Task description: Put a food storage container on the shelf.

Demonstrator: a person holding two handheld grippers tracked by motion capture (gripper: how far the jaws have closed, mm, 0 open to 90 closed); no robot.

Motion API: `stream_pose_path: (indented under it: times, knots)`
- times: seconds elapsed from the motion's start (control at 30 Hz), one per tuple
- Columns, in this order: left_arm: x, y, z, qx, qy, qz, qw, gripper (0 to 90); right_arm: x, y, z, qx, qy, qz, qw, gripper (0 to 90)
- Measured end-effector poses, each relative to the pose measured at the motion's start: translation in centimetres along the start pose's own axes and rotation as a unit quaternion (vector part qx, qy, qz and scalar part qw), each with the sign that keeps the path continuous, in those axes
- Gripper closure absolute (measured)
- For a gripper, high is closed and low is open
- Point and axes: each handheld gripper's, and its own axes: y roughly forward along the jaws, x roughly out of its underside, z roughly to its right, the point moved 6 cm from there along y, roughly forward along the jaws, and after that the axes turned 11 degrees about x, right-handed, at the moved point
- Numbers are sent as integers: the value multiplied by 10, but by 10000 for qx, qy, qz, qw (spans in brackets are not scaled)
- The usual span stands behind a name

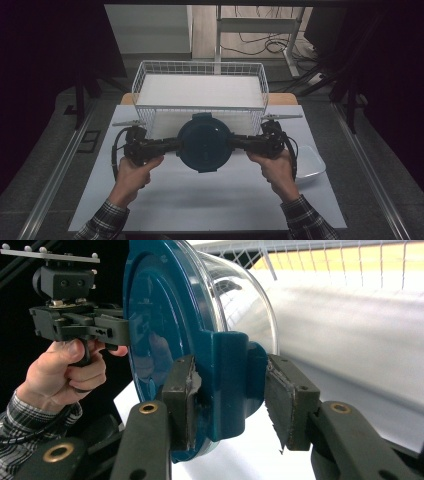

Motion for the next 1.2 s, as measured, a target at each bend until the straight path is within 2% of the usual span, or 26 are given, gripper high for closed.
stream_pose_path:
  times: [0.1, 0.13, 0.27, 0.3, 0.33, 0.63, 0.93, 1.2]
  knots:
    - [-8, -1, 1, -19, 12, 27, 10000, 576, -12, 0, 0, -2, 18, 38, 10000, 569]
    - [-16, -2, 2, -48, 51, 43, 10000, 576, -16, 0, 0, -9, 20, 46, 10000, 569]
    - [-31, -3, 2, -107, 94, 16, 9999, 576, -30, 1, 1, -13, 7, 96, 10000, 565]
    - [-31, -3, 2, -107, 94, 16, 9999, 576, -34, 1, 1, 3, -16, 128, 9999, 564]
    - [-39, -3, 2, -115, 105, 9, 9999, 577, -38, 1, 2, 22, -21, 133, 9999, 563]
    - [-79, -5, 1, -136, 179, 18, 9997, 577, -74, 1, 4, 33, 14, 274, 9996, 560]
    - [-111, -8, -5, -142, 224, 23, 9996, 577, -105, 6, 6, 43, 22, 347, 9994, 560]
    - [-135, -5, -20, -143, 213, -29, 9997, 576, -126, 15, 14, 93, 83, 353, 9993, 559]
